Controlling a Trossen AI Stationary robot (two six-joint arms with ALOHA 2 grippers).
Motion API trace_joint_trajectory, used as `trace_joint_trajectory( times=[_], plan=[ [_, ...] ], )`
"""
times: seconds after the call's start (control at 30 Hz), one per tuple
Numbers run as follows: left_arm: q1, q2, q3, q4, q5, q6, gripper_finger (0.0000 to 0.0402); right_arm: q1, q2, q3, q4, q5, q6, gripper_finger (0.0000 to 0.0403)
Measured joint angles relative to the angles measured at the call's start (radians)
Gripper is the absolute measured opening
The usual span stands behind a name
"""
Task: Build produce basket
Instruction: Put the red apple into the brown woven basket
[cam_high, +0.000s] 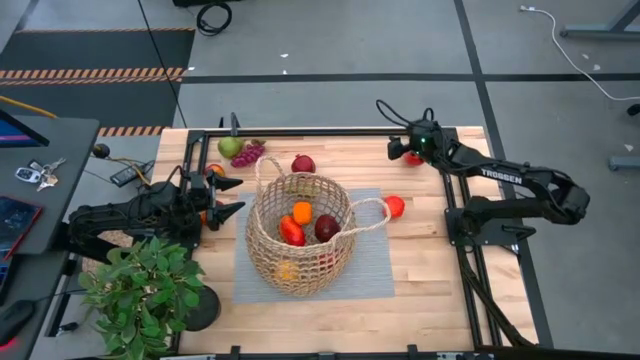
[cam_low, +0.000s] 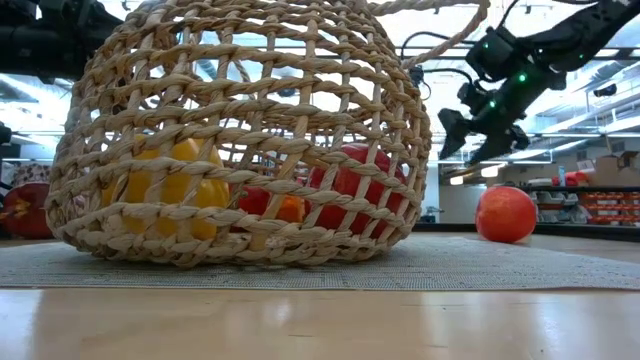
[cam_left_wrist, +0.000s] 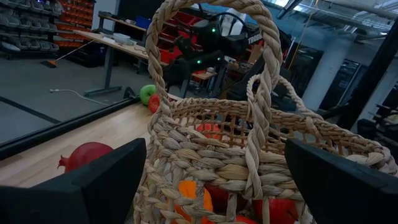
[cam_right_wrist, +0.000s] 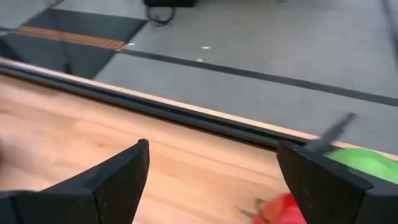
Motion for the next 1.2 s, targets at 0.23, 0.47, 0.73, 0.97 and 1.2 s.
trace_joint_trajectory(
  times=[0.23,0.47,0.73,0.97,1.2],
  plan=[
    [0.000,0.000,0.000,0.000,0.000,0.000,0.0389,-0.012,0.000,-0.045,-0.005,0.026,0.023,0.0368],
    [0.000,0.000,0.000,0.000,0.000,0.000,0.0389,-0.046,0.000,-0.047,-0.077,0.084,0.044,0.0382],
    [0.000,0.000,0.000,0.000,0.000,0.000,0.0389,-0.048,0.000,-0.059,-0.139,0.106,0.089,0.0382],
    [0.000,0.000,0.000,0.000,0.000,0.000,0.0389,-0.083,0.000,-0.118,-0.063,0.083,0.095,0.0382],
    [0.000,0.000,0.000,0.000,0.000,0.000,0.0389,-0.118,0.002,-0.118,-0.069,-0.005,0.106,0.0382]
  ],
)
